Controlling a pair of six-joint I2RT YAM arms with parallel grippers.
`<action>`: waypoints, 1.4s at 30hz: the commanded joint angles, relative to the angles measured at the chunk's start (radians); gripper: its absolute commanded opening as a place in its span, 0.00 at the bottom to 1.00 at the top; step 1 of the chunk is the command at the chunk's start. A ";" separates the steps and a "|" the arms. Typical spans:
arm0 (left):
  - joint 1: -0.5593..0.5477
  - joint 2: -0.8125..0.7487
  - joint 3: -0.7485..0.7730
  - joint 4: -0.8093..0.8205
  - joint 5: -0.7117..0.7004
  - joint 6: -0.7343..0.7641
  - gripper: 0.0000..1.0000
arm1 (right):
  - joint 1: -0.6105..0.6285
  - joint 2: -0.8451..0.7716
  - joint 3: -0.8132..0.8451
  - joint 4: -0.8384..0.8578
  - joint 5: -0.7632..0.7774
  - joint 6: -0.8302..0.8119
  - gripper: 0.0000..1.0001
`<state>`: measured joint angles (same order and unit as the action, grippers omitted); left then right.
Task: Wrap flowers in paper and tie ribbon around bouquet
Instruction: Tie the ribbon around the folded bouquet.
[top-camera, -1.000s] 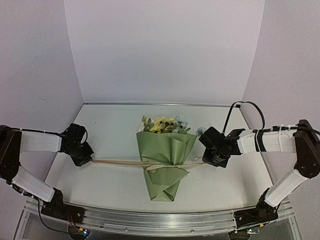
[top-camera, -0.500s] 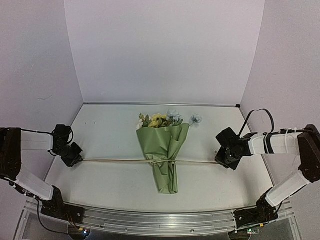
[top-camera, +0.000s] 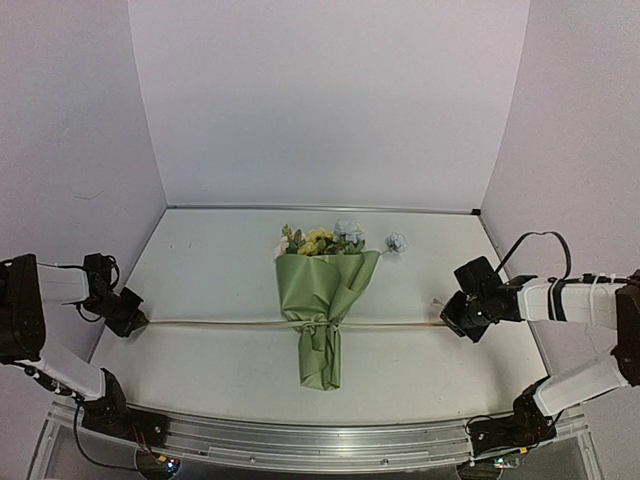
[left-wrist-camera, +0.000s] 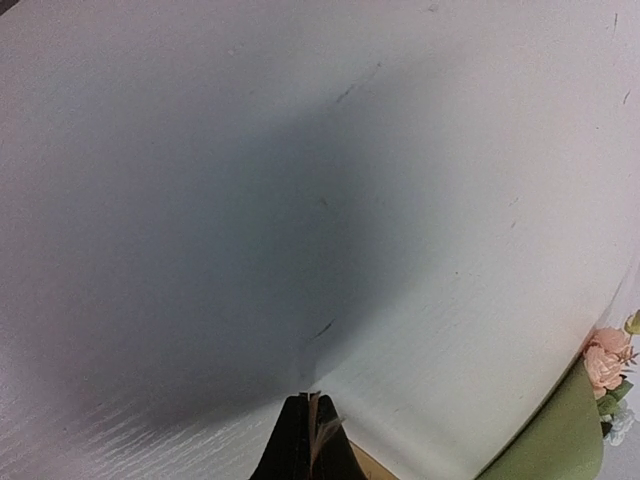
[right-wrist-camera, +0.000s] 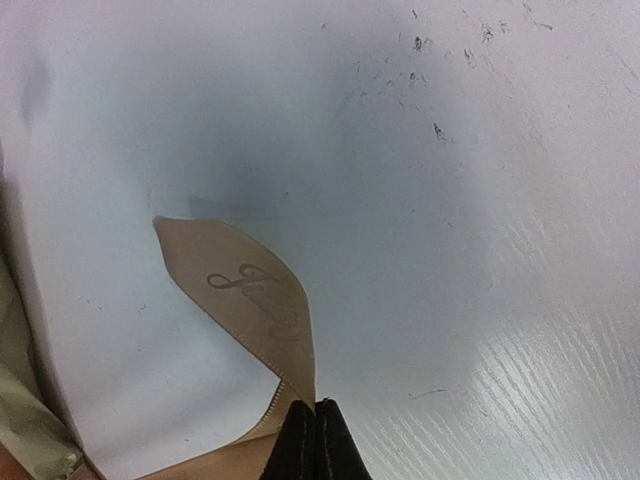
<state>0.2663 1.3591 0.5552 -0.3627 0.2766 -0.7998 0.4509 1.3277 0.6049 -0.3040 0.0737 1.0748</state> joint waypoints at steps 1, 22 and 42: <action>0.099 -0.036 0.029 0.022 -0.160 0.035 0.00 | -0.074 -0.040 -0.038 -0.102 0.138 0.007 0.00; 0.200 -0.071 0.022 0.049 -0.067 0.039 0.00 | -0.256 -0.141 -0.075 -0.061 -0.040 -0.043 0.00; 0.020 -0.069 0.075 0.027 -0.037 0.011 0.59 | -0.142 -0.071 0.004 -0.040 -0.065 -0.022 0.50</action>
<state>0.2949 1.3295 0.5682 -0.3341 0.2473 -0.7968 0.3000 1.2891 0.5838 -0.3261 -0.0203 1.0491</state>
